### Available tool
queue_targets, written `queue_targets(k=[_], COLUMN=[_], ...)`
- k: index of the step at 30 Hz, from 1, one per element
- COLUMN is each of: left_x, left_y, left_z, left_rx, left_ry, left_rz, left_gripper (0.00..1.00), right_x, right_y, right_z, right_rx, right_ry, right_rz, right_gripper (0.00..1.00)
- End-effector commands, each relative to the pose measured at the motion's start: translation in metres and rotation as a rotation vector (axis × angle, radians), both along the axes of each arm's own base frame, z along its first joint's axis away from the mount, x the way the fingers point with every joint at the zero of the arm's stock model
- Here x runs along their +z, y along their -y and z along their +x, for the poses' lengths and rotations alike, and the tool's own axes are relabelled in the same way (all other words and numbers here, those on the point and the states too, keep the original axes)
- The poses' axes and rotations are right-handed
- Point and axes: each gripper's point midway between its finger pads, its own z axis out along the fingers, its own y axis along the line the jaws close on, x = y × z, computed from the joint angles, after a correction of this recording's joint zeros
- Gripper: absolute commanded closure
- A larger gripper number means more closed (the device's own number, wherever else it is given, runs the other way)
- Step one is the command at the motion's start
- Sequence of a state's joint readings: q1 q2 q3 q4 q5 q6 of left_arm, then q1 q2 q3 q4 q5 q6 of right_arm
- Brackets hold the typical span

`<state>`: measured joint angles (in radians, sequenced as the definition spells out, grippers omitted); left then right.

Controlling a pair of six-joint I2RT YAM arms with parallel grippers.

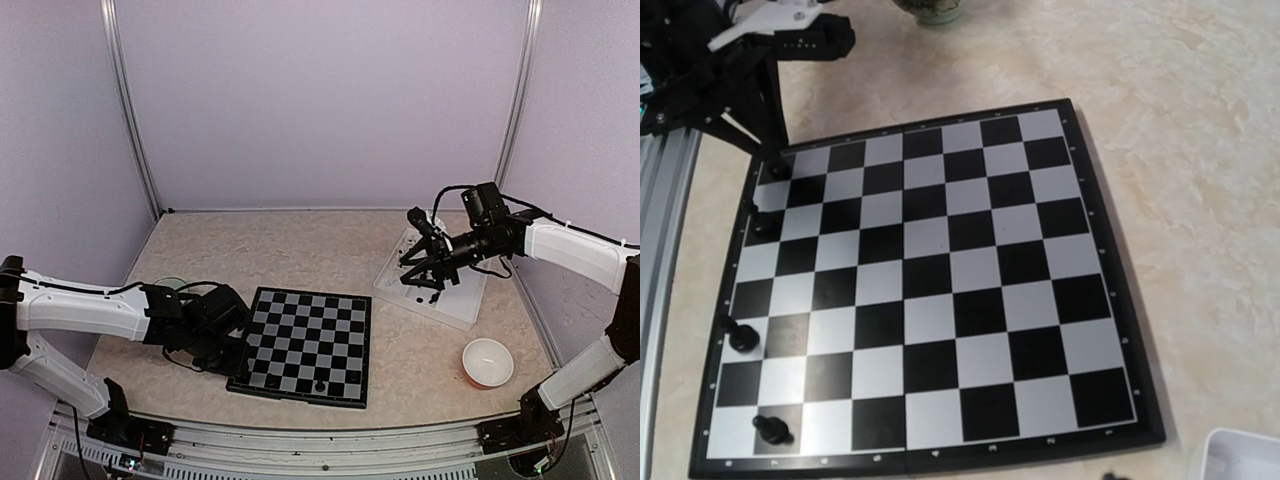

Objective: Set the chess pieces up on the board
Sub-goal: Place the rook at h7.

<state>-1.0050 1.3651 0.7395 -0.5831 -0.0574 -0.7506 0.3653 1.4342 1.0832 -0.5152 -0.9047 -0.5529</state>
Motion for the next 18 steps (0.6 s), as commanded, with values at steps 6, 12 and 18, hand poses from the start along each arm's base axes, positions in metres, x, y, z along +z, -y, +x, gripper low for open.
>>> queue_targets(k=[6,12,18], left_x=[0.008,0.051,0.115], left_y=[0.005,0.02,0.048], left_z=[0.003,0.025,0.074], left_rx=[-0.019,-0.013,-0.041], left_ry=[0.02,0.139,0.416], left_rz=[-0.005,-0.064,-0.112], left_gripper=[0.64,0.53,0.47], right_x=[-0.001,0.023,-0.02], right_y=[0.0,0.017,0.071], right_z=[-0.002,0.02,0.088], right_rx=[0.006,-0.052,-0.351], right_ry=[-0.02,-0.017,-0.025], right_rz=[0.004,0.01,-0.218], right_gripper=[0.41,0.4,0.44])
